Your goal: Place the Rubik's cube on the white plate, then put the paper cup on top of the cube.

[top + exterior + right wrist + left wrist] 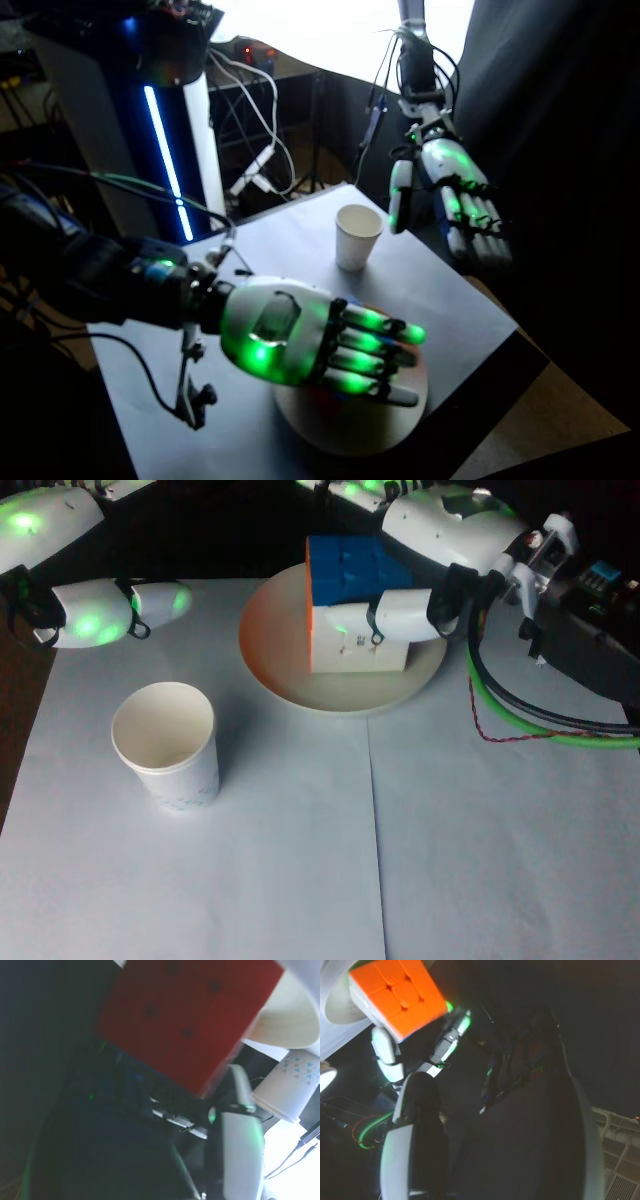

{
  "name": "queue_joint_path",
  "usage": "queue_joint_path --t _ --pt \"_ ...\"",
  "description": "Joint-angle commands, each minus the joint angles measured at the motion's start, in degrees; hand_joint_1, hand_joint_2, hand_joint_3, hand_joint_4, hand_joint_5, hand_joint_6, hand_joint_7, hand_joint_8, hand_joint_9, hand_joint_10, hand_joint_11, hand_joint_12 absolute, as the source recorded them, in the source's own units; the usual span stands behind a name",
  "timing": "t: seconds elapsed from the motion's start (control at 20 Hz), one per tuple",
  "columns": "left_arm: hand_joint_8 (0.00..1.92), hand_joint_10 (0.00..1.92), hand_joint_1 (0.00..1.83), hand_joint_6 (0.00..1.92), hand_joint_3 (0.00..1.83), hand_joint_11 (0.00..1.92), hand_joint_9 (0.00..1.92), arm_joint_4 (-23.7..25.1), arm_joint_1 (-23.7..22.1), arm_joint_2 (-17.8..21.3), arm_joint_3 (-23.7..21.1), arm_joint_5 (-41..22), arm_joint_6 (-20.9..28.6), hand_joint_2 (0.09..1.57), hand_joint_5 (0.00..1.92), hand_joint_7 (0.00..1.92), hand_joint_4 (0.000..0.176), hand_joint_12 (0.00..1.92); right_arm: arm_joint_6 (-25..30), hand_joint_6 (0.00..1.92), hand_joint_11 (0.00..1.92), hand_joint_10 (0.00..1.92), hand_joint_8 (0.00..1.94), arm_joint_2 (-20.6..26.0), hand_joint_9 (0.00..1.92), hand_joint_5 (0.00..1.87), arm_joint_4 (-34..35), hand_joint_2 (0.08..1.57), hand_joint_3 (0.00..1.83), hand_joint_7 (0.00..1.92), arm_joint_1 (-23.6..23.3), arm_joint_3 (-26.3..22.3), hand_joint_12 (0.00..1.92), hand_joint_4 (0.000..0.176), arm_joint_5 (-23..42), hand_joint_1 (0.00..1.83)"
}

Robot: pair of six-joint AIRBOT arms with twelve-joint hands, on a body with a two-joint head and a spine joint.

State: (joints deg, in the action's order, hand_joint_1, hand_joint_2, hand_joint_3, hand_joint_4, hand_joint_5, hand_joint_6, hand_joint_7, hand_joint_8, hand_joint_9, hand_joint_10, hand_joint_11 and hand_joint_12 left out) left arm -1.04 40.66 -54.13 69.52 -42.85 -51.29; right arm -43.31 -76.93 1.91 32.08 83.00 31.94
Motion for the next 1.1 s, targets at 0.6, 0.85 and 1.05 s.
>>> queue_joint_path --t 0.6,0.85,1.05 --pt "0.0 0.0 0.42 0.0 0.0 0.0 0.0 -2.3 1.4 1.2 -0.8 -8.2 0.0 1.32 0.01 0.0 0.131 0.0 0.4 0.0 0.0 0.8 0.0 13.7 0.0 0.0 -2.3 1.02 0.0 0.0 -0.2 -12.4 1.72 0.078 16.1 0.38" --pt "0.0 0.0 0.5 0.0 0.0 0.0 0.0 -2.4 2.6 2.8 -2.5 -9.9 0.0 1.34 0.02 0.0 0.088 0.0 0.4 0.46 0.0 0.78 0.08 21.1 0.21 0.17 -2.6 1.34 0.0 0.39 6.4 -19.5 1.69 0.0 23.2 0.54" --pt "0.0 0.0 0.56 0.0 0.0 0.0 0.0 -2.1 3.9 4.8 -4.2 -11.3 0.1 1.31 0.05 0.0 0.111 0.0 0.4 1.65 1.15 1.91 1.92 25.3 1.07 0.52 -2.6 1.37 0.0 0.87 12.0 -24.0 1.92 0.0 25.4 1.03"
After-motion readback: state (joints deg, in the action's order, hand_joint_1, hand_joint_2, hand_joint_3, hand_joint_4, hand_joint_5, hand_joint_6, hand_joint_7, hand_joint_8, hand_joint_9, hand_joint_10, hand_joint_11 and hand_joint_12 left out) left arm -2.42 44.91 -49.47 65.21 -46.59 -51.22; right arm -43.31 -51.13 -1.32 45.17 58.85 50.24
